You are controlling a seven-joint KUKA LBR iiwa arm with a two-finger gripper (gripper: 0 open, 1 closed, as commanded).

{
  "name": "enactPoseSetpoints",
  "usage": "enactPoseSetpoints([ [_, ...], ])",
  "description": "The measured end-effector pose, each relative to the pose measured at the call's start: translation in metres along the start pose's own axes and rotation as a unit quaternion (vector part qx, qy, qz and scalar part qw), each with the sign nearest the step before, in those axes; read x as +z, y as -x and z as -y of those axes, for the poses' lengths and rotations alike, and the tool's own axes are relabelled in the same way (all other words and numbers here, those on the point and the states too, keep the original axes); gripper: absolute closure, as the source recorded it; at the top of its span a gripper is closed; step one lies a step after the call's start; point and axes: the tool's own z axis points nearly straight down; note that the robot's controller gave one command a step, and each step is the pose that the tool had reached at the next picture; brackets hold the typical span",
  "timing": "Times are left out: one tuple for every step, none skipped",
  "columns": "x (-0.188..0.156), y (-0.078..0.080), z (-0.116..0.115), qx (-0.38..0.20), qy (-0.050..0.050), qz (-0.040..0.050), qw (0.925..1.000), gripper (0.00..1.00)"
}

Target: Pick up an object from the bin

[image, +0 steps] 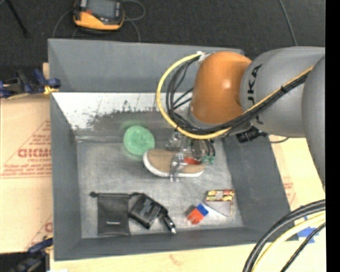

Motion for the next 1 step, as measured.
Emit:
enactPoseSetpoints([
  [-0.0128, 0.0011, 0.0, 0.0, 0.0, 0.0023, 1.0, 1.0],
])
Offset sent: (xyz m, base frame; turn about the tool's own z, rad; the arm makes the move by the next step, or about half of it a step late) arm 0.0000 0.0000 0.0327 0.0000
